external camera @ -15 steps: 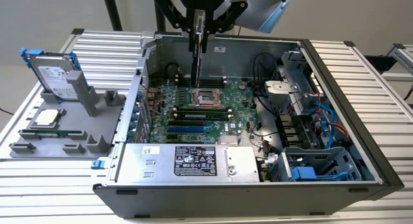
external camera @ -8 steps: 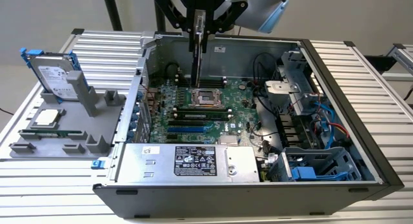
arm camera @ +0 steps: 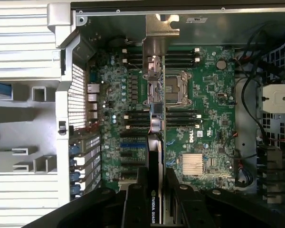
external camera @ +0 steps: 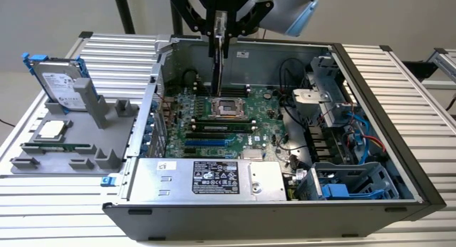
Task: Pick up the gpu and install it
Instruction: 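Insert the gpu into the slot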
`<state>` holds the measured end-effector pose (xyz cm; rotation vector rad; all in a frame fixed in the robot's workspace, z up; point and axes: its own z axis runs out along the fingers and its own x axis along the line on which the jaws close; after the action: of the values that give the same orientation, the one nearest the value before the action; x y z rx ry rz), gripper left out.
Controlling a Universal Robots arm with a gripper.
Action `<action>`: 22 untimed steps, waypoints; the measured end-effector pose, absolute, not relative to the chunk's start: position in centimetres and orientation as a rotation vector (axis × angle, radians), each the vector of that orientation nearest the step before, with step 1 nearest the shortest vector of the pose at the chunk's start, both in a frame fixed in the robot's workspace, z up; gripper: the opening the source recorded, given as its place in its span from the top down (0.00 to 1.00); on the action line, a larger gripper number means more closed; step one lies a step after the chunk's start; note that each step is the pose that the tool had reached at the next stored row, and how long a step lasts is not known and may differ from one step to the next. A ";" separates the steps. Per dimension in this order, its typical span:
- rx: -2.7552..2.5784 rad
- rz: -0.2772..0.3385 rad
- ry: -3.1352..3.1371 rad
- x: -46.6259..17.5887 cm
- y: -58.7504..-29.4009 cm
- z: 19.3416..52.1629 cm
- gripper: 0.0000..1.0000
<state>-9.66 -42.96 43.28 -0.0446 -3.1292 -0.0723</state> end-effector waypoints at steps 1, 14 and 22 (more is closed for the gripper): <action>-0.037 -0.072 -3.129 -9.7 -43.0 43.3 1.00; 0.069 -0.072 -3.127 -9.7 -43.0 43.3 1.00; 0.144 -0.071 -3.124 -9.7 -43.0 43.3 1.00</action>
<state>-9.66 -42.96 43.31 0.1436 -3.1235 -0.0711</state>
